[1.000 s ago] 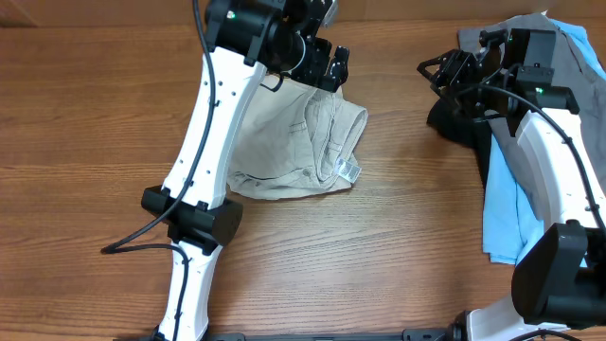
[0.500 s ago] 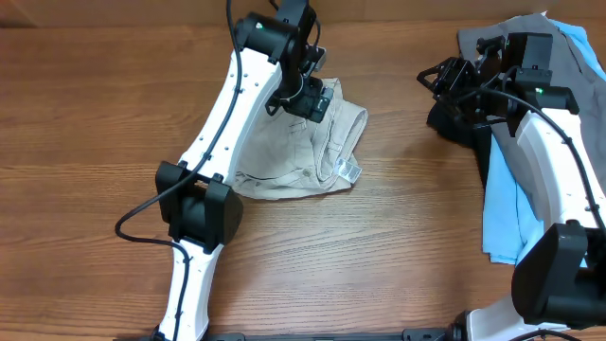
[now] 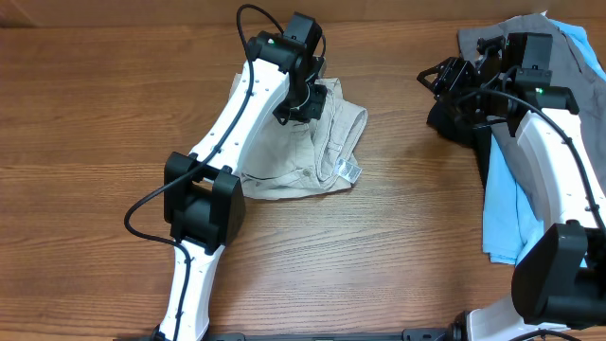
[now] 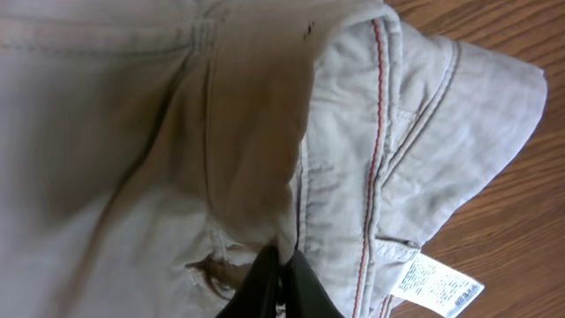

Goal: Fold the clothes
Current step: 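Grasp the folded shorts with the left gripper and drag them leftward, then place the folded shorts at the table's top-left corner with the left gripper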

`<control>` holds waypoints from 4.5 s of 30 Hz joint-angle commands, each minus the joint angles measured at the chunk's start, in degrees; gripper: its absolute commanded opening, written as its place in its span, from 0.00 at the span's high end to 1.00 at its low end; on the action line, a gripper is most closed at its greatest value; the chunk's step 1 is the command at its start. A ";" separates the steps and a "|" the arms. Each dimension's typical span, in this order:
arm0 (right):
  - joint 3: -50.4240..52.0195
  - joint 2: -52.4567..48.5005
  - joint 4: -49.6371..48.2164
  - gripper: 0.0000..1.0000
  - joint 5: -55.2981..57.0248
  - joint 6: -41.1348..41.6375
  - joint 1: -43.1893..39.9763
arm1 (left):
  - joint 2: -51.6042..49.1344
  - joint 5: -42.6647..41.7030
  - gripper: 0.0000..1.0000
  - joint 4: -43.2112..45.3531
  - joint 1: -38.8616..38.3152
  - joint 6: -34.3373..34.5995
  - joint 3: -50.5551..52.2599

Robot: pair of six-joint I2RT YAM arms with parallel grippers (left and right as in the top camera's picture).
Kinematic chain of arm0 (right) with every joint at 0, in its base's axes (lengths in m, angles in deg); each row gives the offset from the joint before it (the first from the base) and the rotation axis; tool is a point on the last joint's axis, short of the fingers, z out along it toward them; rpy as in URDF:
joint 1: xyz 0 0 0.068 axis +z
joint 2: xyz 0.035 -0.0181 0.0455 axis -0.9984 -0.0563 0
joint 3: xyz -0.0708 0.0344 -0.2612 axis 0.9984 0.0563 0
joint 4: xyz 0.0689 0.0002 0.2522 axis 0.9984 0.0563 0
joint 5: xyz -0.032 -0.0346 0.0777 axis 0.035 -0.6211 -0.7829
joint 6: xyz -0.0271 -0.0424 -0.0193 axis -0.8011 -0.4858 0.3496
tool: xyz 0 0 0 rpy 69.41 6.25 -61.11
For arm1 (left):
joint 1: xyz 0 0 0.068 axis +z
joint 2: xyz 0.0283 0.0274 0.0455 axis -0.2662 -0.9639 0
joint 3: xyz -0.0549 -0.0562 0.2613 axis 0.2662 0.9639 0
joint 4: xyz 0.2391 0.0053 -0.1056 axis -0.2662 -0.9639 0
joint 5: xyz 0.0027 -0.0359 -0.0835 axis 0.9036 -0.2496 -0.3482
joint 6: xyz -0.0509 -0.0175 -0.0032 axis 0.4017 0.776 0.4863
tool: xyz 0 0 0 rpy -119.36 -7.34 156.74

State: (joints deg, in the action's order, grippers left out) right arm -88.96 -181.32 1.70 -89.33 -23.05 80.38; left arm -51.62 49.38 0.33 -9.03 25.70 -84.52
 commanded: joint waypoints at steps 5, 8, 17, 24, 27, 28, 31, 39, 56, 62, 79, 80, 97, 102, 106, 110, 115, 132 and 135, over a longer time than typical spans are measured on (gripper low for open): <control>0.02 0.00 0.07 0.32 0.46 -0.44 -0.44 | -0.02 -0.76 0.96 -0.85 -1.51 1.68 -2.29; 0.02 0.00 0.09 0.32 0.68 -0.44 -0.44 | -0.09 -0.76 0.96 -0.61 -2.99 1.64 -2.49; 0.02 0.00 0.96 0.31 0.90 -0.46 -0.44 | -1.81 1.49 0.87 4.50 -9.46 1.60 2.89; 0.02 0.00 1.33 0.31 0.90 -0.46 -0.44 | -2.47 1.66 0.14 2.62 -10.71 -3.13 2.49; 0.02 0.00 0.94 0.30 0.87 -0.46 -0.46 | -2.45 1.88 0.11 -0.63 -10.78 -3.82 -0.44; 0.02 0.00 0.90 0.30 0.87 -0.46 -0.44 | -2.45 1.88 0.11 -0.87 -10.84 -4.57 -0.46; 0.02 0.00 0.70 0.26 0.87 -0.46 -0.44 | -3.98 1.88 0.10 1.25 -11.67 -7.61 0.52; 0.02 0.00 1.40 0.25 0.90 -1.73 -0.44 | -9.81 13.18 0.16 4.87 -15.63 -18.80 0.52; 0.02 0.00 2.67 0.25 0.92 -1.79 -0.46 | -16.48 25.42 0.15 5.57 5.27 -20.55 0.90; 0.02 0.00 2.62 0.25 2.43 -1.70 -0.44 | -16.52 23.85 0.13 9.84 18.01 -27.23 0.90; 0.02 0.00 3.08 0.24 2.58 -1.73 -0.44 | -11.19 25.27 0.00 14.84 30.45 -26.27 -11.52; 0.02 0.00 3.28 0.24 2.58 -1.73 -0.44 | -10.34 25.22 0.00 12.81 30.45 -24.59 -13.62; 0.04 -0.02 8.68 0.14 5.70 -6.86 -0.44 | -2.29 5.33 0.00 -19.02 44.89 5.51 -21.49; 0.11 -0.02 8.92 0.14 5.42 -7.06 -0.44 | -2.29 9.99 0.00 -18.67 46.10 5.46 -17.57; 0.11 0.00 9.14 0.14 5.42 -7.06 -0.44 | -2.29 9.33 0.00 -13.09 46.31 4.85 -6.71; 0.11 -0.02 9.05 0.14 5.46 -7.06 -0.44 | -2.29 9.11 0.00 -6.10 46.31 1.51 4.76; 0.11 -0.02 8.20 0.14 5.64 -7.06 -0.44 | -2.29 9.14 0.00 2.99 46.29 -1.92 14.34; 0.11 -0.07 8.20 0.14 5.64 -7.04 -0.44 | -2.29 22.32 0.00 23.04 46.31 -4.94 17.03; 0.11 -0.07 8.22 0.14 5.64 -7.04 -0.44 | -2.29 24.41 0.00 25.14 46.31 -4.92 17.03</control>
State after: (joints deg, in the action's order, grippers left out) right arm -88.96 -181.32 10.21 -83.91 -29.30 80.38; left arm -53.74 68.90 23.54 37.29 21.27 -67.65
